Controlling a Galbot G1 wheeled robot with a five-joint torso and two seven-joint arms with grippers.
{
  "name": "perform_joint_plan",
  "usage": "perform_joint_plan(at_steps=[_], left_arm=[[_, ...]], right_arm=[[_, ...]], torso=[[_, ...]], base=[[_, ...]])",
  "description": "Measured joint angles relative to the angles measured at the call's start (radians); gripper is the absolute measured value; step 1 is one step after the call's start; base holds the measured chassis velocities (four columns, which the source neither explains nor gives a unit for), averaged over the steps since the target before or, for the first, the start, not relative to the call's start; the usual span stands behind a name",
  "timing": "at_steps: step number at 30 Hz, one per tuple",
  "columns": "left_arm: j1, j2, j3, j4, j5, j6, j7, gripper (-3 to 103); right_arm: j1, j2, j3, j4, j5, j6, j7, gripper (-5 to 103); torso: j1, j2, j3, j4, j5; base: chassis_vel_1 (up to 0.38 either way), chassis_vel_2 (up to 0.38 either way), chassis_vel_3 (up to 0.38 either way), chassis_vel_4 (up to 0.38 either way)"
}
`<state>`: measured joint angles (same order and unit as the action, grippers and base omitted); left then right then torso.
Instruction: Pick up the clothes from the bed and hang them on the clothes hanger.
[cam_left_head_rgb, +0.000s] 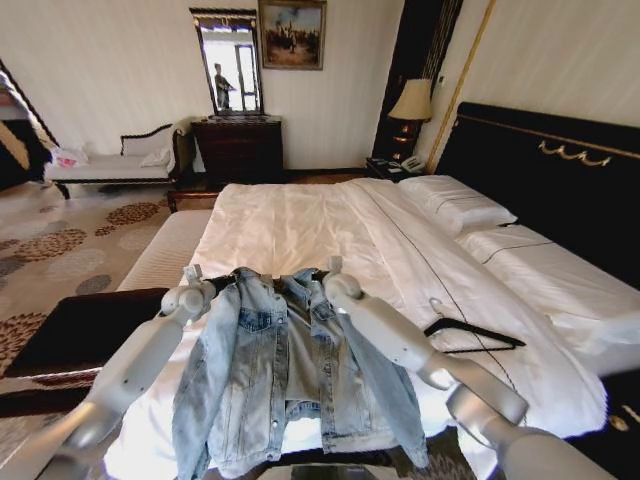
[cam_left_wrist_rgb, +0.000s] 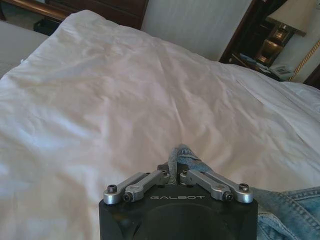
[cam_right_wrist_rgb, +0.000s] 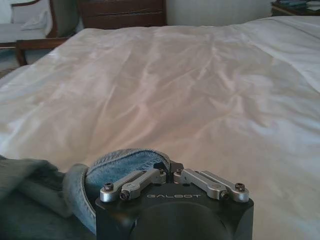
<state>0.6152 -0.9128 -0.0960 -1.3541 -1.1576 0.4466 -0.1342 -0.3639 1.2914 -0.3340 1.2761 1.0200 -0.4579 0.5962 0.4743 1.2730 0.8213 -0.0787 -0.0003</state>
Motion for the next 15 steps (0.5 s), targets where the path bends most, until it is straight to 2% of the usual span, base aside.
perform_joint_plan(at_steps=[2, 8, 15], left_arm=[[-0.025, -0.007, 0.019, 0.056, 0.015, -0.017, 0.023, 3], [-0.039, -0.025, 0.034, 0.119, 0.034, -0.05, 0.056, 3], [-0.06, -0.064, 0.059, 0.168, 0.071, -0.081, 0.069, 3]], right_arm=[[0.005, 0.018, 0.011, -0.066, -0.03, 0.016, -0.017, 2], [0.016, 0.033, 0.045, -0.197, -0.086, 0.058, -0.072, 2], [0.024, 0.059, 0.082, -0.283, -0.128, 0.085, -0.096, 2]], torso=[[0.0, 0.0, 0.0, 0.0001, 0.0002], [0.0, 0.0, 0.0, 0.0, 0.0003], [0.0, 0.0, 0.0, 0.0001, 0.0003]], base=[[0.0, 0.0, 0.0, 0.0], [0.0, 0.0, 0.0, 0.0], [0.0, 0.0, 0.0, 0.0]])
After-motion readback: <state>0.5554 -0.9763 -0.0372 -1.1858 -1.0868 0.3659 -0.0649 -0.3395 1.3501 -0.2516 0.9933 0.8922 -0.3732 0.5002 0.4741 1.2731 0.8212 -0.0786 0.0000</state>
